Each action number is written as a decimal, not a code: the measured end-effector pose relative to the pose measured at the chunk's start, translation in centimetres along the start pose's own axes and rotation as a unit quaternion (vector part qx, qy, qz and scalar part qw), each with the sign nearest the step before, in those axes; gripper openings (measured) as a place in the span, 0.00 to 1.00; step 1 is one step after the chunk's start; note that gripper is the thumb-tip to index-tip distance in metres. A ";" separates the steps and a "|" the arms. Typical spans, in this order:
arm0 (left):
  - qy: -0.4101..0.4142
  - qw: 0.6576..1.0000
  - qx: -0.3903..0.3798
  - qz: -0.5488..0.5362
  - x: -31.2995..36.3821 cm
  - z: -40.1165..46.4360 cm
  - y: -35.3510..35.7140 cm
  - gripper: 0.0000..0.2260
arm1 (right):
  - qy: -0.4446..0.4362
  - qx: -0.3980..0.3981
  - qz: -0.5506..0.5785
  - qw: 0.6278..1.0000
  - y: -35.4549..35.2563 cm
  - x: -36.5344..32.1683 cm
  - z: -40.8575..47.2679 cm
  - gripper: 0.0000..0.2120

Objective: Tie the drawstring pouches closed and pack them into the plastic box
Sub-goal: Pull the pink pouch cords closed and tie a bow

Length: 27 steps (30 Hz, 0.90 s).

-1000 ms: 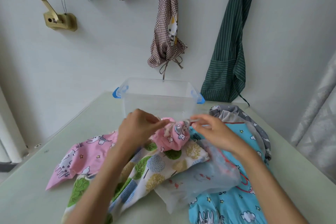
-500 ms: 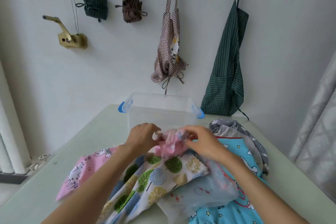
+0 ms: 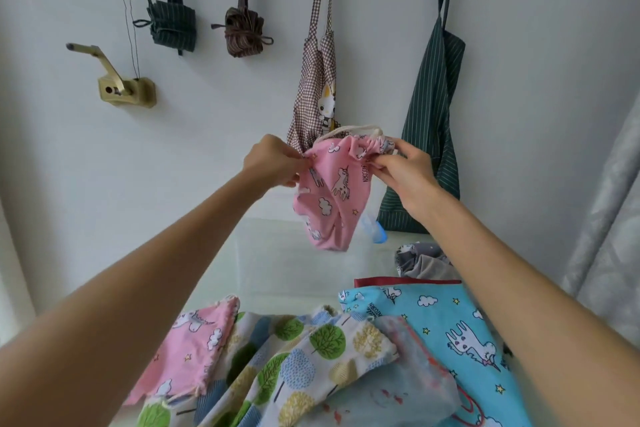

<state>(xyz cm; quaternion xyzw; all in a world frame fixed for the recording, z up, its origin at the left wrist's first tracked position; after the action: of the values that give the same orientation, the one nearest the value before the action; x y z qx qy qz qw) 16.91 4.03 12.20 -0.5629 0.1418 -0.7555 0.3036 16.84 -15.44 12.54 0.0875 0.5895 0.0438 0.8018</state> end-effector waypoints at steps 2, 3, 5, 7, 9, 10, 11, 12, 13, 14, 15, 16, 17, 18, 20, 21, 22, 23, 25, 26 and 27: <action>0.007 0.998 0.064 -0.016 0.5 1.0 0.1 0.07 | -0.003 0.013 0.026 1.000 0.6 0.2 0.9 0.15; 0.010 0.995 0.097 -0.016 0.6 1.4 0.5 0.08 | -0.008 0.022 0.035 0.999 0.9 0.6 1.2 0.14; 0.015 0.987 0.154 -0.038 0.4 1.2 1.6 0.08 | -0.066 0.067 -0.022 0.995 1.3 1.6 1.3 0.12; 0.005 0.973 0.211 -0.097 -0.3 0.8 2.9 0.08 | -0.162 0.108 -0.058 0.979 1.6 2.9 0.8 0.11; -0.018 0.952 0.255 -0.165 -0.8 0.7 3.6 0.08 | -0.230 0.124 -0.023 0.965 1.8 3.7 0.5 0.09; -0.028 0.945 0.263 -0.193 -0.8 1.0 3.7 0.08 | -0.246 0.128 -0.014 0.961 1.9 3.7 0.6 0.08; -0.031 0.940 0.263 -0.214 -0.6 1.6 3.6 0.09 | -0.258 0.130 -0.016 0.957 2.1 3.5 0.9 0.08; -0.025 0.937 0.264 -0.228 -0.2 2.2 3.4 0.09 | -0.272 0.133 -0.019 0.953 2.3 3.2 1.2 0.08; -0.010 0.934 0.270 -0.234 0.4 2.7 3.0 0.09 | -0.287 0.138 -0.018 0.948 2.4 2.9 1.5 0.08; 0.008 0.932 0.281 -0.230 0.8 3.1 2.7 0.09 | -0.301 0.141 -0.015 0.943 2.6 2.7 1.9 0.08; 0.024 0.930 0.292 -0.224 1.1 3.3 2.6 0.09 | -0.313 0.140 -0.013 0.939 2.7 2.8 2.2 0.08; 0.036 0.931 0.295 -0.212 0.9 3.4 2.6 0.09 | -0.320 0.136 -0.028 0.937 2.7 3.3 2.3 0.09; 0.039 0.941 0.280 -0.186 0.3 3.4 2.9 0.08 | -0.319 0.127 -0.059 0.938 2.7 4.2 2.4 0.10; 0.032 0.961 0.245 -0.125 -0.8 3.5 3.4 0.08 | -0.302 0.115 -0.111 0.940 2.4 5.6 2.5 0.12; -0.007 0.990 0.117 0.074 -3.6 3.3 4.8 0.10 | -0.217 0.057 -0.254 0.941 1.6 8.5 2.2 0.18; -0.026 0.986 0.046 0.160 -5.0 3.0 5.3 0.12 | -0.154 0.002 -0.335 0.929 1.4 10.0 1.7 0.19; -0.033 0.976 -0.015 0.214 -6.3 2.9 5.9 0.14 | -0.094 -0.062 -0.421 0.900 1.1 11.1 1.0 0.17; -0.033 0.965 -0.067 0.250 -7.1 2.6 6.3 0.16 | -0.046 -0.122 -0.493 0.860 1.2 11.8 0.4 0.15; -0.028 0.939 -0.164 0.301 -8.1 2.1 7.2 0.16 | 0.002 -0.177 -0.561 0.809 1.8 12.2 -0.2 0.17; -0.030 0.929 -0.194 0.315 -8.4 2.0 7.4 0.16 | 0.018 -0.185 -0.569 0.801 2.1 12.0 -0.2 0.19; -0.035 0.923 -0.208 0.323 -8.4 1.6 7.6 0.16 | 0.028 -0.192 -0.574 0.796 2.3 11.8 -0.1 0.20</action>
<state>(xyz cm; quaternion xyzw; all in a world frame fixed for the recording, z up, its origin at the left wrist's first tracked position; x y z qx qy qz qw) 22.24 3.60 2.10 -0.5629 0.4595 -0.5499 0.4119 20.37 -11.14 1.86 -0.4235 0.5332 -0.3099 0.6635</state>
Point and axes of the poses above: each hand's wrist, its own z-axis towards the middle knuckle, its own y-axis out of the palm, x = y × z, the point moved 1 cm from there along z, towards the middle knuckle, and after that the axes turned 6 degrees about z, right-handed, at the moved point
